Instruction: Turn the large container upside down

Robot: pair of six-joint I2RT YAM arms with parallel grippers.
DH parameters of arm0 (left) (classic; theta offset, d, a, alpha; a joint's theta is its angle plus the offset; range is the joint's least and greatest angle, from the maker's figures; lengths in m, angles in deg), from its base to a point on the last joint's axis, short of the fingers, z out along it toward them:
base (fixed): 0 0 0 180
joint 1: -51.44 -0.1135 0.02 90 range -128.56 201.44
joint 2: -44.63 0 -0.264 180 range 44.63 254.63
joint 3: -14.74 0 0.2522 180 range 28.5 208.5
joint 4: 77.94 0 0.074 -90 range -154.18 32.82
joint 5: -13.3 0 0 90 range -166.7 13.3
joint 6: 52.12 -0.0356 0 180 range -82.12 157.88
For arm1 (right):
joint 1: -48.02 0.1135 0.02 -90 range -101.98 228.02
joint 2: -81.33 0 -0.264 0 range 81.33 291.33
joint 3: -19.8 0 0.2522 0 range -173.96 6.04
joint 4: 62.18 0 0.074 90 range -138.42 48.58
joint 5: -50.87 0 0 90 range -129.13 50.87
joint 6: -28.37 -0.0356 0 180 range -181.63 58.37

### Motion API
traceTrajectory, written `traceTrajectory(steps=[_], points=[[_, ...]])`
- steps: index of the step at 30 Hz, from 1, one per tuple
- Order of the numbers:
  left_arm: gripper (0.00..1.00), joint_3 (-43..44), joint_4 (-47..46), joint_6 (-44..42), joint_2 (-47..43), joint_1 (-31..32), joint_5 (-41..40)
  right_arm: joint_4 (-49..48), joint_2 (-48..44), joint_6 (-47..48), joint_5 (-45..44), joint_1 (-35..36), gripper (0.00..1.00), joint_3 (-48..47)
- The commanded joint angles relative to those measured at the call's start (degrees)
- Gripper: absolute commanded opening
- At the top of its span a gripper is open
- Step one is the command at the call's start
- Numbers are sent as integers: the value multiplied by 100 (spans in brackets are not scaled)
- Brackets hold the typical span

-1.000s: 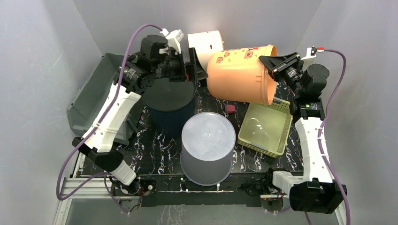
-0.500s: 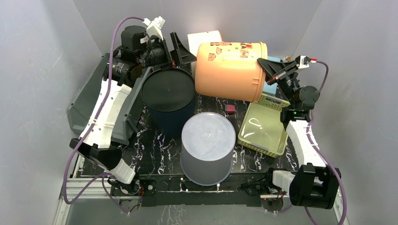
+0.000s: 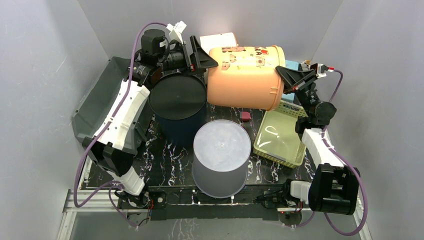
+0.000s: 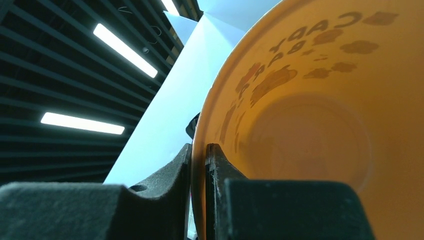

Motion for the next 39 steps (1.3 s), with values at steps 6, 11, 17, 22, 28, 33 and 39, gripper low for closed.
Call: traceTrajectory(steps=[6,11,17,22,28,33,39], points=[[98,-228,-1468,1013,73,43,865,-416,-123,-41,-58,22,0,311],[98,-303,-1614,953,98,268,708,201,-177,290,101,29,0,621],[98,-307,-1617,848,376,700,555,219,-72,428,258,23,0,932],[98,-356,-1725,851,547,752,564,-126,343,519,561,17,0,1375],[98,-101,-1771,872,900,760,640,425,488,1193,756,16,0,1806],[98,131,-1760,889,1191,789,690,1513,510,2146,898,13,0,1708],[98,179,-1867,949,1359,888,675,2952,732,3171,1004,13,12,1381]])
